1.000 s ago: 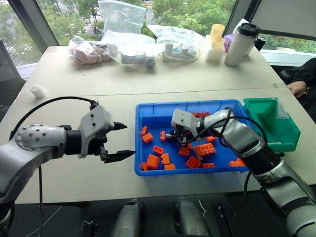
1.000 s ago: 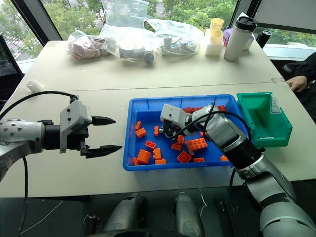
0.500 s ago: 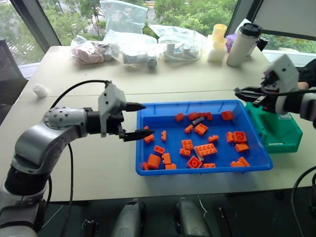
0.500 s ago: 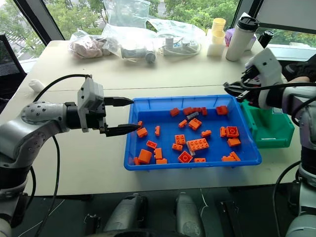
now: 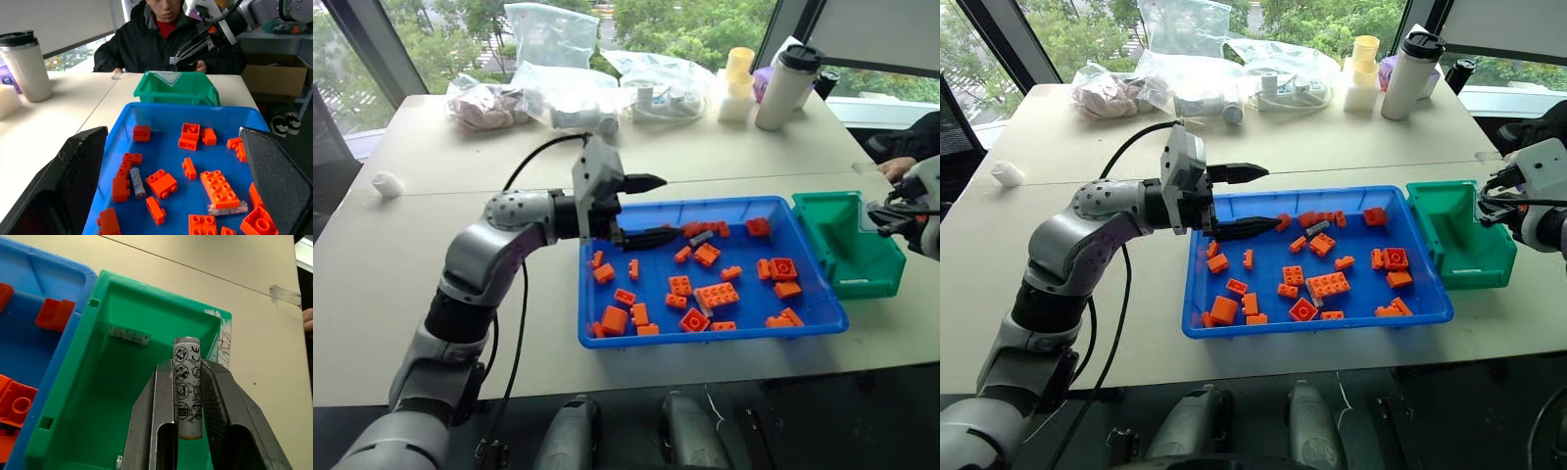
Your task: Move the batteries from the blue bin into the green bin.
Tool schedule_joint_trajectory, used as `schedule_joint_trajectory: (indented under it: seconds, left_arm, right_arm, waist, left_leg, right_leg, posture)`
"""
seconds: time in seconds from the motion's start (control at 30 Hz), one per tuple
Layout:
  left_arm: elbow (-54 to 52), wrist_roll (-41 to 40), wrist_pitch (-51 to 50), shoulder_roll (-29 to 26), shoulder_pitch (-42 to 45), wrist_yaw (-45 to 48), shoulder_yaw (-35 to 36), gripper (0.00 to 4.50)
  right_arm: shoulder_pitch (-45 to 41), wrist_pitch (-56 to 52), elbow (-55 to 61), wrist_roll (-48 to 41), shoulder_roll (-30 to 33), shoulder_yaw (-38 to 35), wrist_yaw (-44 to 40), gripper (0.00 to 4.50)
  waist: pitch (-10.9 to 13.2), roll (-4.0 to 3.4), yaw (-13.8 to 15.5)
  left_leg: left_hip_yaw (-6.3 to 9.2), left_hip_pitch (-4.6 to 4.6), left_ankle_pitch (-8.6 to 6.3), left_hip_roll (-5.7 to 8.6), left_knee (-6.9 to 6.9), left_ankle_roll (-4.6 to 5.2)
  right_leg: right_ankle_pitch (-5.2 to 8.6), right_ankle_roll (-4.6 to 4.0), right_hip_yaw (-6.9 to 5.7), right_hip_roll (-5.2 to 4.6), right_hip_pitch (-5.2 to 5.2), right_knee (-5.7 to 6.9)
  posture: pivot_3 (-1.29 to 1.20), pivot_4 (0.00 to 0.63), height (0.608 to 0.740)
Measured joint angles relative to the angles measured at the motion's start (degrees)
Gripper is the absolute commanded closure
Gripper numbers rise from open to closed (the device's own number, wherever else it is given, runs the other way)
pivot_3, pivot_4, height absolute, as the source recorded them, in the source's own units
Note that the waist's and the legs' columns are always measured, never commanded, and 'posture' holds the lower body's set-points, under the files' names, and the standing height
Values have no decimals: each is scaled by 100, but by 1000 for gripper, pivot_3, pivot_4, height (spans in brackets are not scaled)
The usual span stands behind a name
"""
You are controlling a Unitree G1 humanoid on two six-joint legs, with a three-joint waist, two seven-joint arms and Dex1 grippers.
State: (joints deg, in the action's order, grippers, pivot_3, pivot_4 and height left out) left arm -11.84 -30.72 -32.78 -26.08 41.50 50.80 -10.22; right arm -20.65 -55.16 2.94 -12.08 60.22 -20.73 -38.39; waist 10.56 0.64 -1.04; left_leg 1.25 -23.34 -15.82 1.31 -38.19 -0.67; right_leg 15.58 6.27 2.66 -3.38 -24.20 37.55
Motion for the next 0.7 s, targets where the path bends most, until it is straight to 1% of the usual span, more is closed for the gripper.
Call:
schedule_joint_trajectory:
  seconds: [0.17, 0.2, 0.27, 0.3, 0.37, 0.4, 0.43, 0.47, 0.53, 0.6, 0.7]
  left_arm:
    - [53, 165, 66, -29, 0, 57, -6, 0]
    - [51, 184, 65, -51, 0, 71, -2, 0]
    - [45, 198, 59, -102, -6, 93, 13, 0]
    - [34, 199, 56, -114, -17, 92, 25, 0]
    - [5, 200, 45, -141, -38, 85, 29, 0]
    - [-31, 199, 35, -161, -58, 80, 38, 0]
    - [-64, 199, 22, -190, -77, 75, 43, 0]
    - [-83, 199, -11, -220, -96, 72, 53, 0]
    - [-146, 198, -67, -316, -169, 83, 57, 0]
    - [-264, 189, -151, -470, -276, 160, 55, 0]
    - [-429, 172, -244, -710, -383, 311, 53, 0]
  right_arm:
    - [-60, 303, -396, 68, -49, 246, 152, 3777]
    - [-75, 341, -440, 69, -49, 264, 158, 3529]
    - [-77, 415, -466, 69, -53, 292, 192, 2958]
    - [-78, 441, -487, 68, -60, 299, 206, 2596]
    - [-78, 443, -507, 66, -66, 308, 224, 1427]
    - [-80, 443, -510, 63, -70, 311, 245, 1037]
    - [-82, 444, -510, 60, -71, 316, 256, 481]
    - [-83, 445, -510, 52, -71, 318, 256, 44]
    - [-85, 459, -493, -7, -71, 317, 206, 44]
    - [-84, 563, -340, -143, -67, 317, -22, 44]
    - [-44, 760, 133, -463, -8, 318, -559, 44]
  waist:
    - [0, 0, 34]
    - [0, 0, 39]
    - [0, 0, 39]
    - [0, 0, 38]
    - [0, 0, 38]
    - [0, 0, 36]
    - [0, 0, 36]
    - [0, 0, 35]
    - [0, 0, 30]
    - [0, -2, 10]
    - [0, -2, 17]
  left_leg:
    - [0, -2, 0, 2, -2, 0]
    - [0, -2, 0, 2, -3, 0]
    - [0, -2, 0, 3, -3, 0]
    - [0, -2, 0, 3, -3, 0]
    - [0, -2, 0, 3, -3, 0]
    - [0, -2, 0, 3, -3, 0]
    - [0, -2, 0, 2, -3, 0]
    - [0, -2, 0, 2, -3, 0]
    - [0, -2, 0, 2, -3, 0]
    - [0, -1, 0, 0, -2, 0]
    - [3, -2, 0, -3, -2, 0]
  right_leg:
    - [0, 0, 0, -3, 0, 0]
    - [0, 0, 0, -3, 0, 0]
    - [0, 0, 0, -4, 0, 0]
    - [0, 0, 0, -4, 0, 0]
    - [0, 0, 0, -4, 0, 0]
    - [0, 0, 0, -4, 0, 0]
    - [0, 0, 0, -4, 0, 0]
    - [0, 0, 0, -4, 0, 0]
    - [0, 0, 0, -3, 0, 0]
    - [0, 0, 1, -1, -1, 0]
    - [0, 0, 0, 4, -1, 1]
  posture:
    - [0, 150, 740]
    - [0, 150, 740]
    - [0, 150, 740]
    - [0, 150, 740]
    - [0, 150, 740]
    - [0, 150, 740]
    - [0, 150, 740]
    - [0, 150, 740]
    - [0, 150, 740]
    - [0, 150, 740]
    - [0, 150, 740]
